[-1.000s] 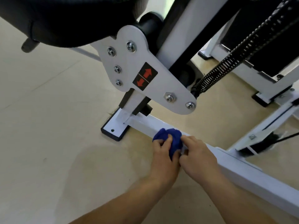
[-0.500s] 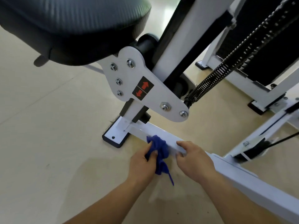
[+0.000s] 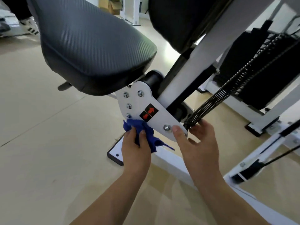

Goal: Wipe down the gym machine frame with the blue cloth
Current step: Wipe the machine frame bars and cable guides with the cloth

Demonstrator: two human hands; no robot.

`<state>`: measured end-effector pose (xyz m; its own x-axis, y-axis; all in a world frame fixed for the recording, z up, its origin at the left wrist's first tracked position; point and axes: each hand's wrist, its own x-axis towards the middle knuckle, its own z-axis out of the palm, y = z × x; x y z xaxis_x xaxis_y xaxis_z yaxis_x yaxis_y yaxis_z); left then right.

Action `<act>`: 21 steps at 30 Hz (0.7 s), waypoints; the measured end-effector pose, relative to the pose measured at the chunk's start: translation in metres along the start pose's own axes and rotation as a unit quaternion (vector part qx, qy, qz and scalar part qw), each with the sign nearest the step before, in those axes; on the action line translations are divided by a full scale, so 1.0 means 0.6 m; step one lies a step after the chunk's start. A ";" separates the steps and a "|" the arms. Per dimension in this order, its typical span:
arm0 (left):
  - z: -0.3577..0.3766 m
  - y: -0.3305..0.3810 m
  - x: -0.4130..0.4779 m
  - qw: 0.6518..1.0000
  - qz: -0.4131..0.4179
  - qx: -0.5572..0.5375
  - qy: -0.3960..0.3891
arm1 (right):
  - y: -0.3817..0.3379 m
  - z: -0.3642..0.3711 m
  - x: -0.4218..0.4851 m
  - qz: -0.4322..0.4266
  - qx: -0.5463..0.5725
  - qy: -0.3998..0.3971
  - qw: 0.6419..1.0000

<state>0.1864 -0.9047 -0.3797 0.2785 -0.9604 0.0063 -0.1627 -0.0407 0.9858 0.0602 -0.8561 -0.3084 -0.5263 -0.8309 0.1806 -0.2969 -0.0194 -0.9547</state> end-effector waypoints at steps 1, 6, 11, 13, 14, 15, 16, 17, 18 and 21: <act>0.008 -0.016 0.007 1.000 -0.020 0.021 0.007 | 0.000 0.005 0.005 0.009 0.003 -0.002 1.000; -0.005 -0.068 0.055 0.987 -0.147 0.072 0.003 | 0.026 0.011 0.026 0.010 0.035 -0.033 0.999; 0.003 -0.029 0.032 0.997 -0.055 0.051 -0.014 | 0.035 0.007 0.031 -0.048 0.007 -0.024 0.999; -0.001 -0.039 0.030 0.998 -0.017 0.064 -0.004 | 0.037 0.005 0.033 -0.055 0.003 -0.029 0.998; -0.007 -0.049 0.035 0.996 -0.027 0.081 -0.009 | 0.039 0.005 0.034 -0.059 0.001 -0.031 0.998; -0.012 -0.067 0.044 0.993 -0.059 0.102 -0.021 | 0.042 0.006 0.033 -0.064 -0.004 -0.031 0.997; -0.017 -0.078 0.053 0.986 -0.118 0.111 -0.040 | 0.044 0.006 0.033 -0.072 -0.011 -0.029 0.997; -0.019 -0.086 0.062 0.977 -0.172 0.110 -0.059 | 0.046 0.006 0.032 -0.080 -0.019 -0.026 0.996; -0.018 -0.087 0.066 0.972 -0.200 0.097 -0.072 | 0.048 0.006 0.032 -0.087 -0.030 -0.024 0.995; 0.000 -0.061 0.064 0.982 -0.174 0.067 -0.033 | 0.058 0.005 0.037 -0.107 -0.052 -0.018 0.993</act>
<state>0.2030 -0.9400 -0.4153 0.2777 -0.8973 -0.3430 -0.1935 -0.4020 0.8950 0.0406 -0.8769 -0.3383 -0.4136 -0.8332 0.3670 -0.4816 -0.1419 -0.8648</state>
